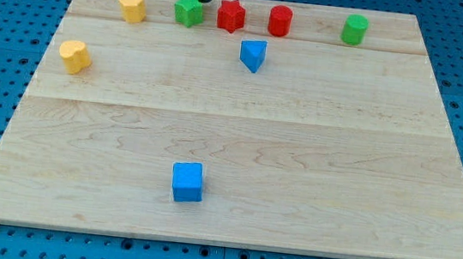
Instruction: Slightly move the green star towards the red star
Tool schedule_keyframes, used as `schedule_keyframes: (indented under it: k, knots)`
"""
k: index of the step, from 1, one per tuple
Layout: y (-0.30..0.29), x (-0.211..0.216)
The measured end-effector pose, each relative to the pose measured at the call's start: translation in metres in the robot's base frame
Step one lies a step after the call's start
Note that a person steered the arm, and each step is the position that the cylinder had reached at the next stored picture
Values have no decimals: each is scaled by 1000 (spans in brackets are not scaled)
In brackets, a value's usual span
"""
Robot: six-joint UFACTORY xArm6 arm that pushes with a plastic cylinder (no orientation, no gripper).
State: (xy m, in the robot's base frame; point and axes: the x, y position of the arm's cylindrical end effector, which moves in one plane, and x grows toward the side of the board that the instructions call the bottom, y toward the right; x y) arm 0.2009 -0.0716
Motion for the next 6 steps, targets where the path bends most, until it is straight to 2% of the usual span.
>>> schedule_keyframes:
  k: [3,5,6]
  knots:
    - [-19,-6]
    - [-112,-9]
    - [-184,-8]
